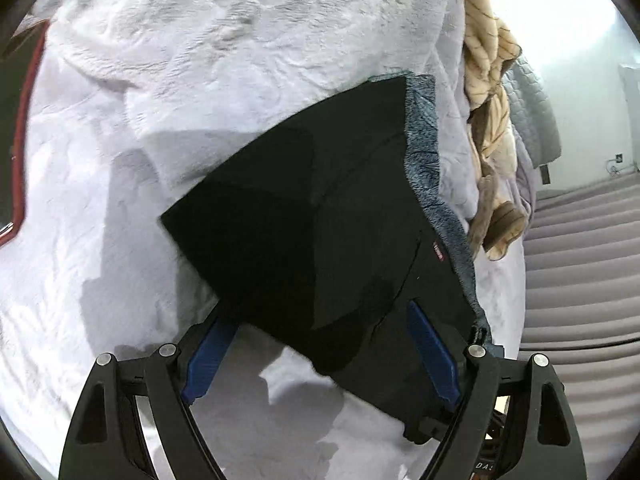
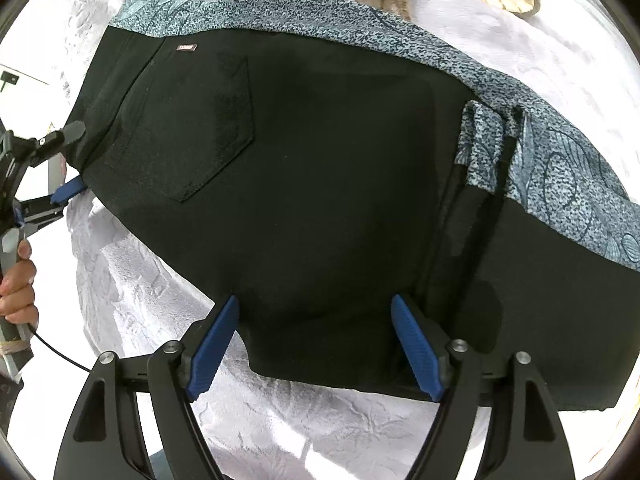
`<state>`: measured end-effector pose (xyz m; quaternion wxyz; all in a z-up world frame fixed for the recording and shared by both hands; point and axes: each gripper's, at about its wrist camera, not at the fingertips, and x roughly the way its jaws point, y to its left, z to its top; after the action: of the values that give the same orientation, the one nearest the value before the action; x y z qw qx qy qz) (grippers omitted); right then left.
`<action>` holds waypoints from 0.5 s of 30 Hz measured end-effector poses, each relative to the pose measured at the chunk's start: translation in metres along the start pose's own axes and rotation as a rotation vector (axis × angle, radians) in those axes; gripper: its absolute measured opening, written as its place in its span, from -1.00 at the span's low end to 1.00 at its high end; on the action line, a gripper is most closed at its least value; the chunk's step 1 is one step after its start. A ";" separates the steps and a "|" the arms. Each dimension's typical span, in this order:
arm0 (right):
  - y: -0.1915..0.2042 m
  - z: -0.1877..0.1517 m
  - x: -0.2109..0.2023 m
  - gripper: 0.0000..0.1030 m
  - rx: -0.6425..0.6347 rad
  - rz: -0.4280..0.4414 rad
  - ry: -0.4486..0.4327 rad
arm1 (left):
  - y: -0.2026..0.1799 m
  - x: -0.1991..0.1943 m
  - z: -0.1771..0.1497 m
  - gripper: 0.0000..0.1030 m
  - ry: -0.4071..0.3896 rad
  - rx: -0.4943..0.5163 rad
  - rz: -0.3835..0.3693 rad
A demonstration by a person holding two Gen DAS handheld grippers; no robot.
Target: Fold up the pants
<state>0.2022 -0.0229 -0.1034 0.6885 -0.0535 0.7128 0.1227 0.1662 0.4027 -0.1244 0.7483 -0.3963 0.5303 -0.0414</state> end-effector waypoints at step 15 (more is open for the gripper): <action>0.004 -0.001 0.004 0.62 -0.002 0.009 -0.017 | -0.055 0.012 -0.012 0.67 -0.025 0.099 -0.002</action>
<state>0.2004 -0.0187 -0.1070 0.6938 -0.0499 0.7071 0.1270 0.1809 0.3526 -0.0996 0.7736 -0.3599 0.5178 -0.0632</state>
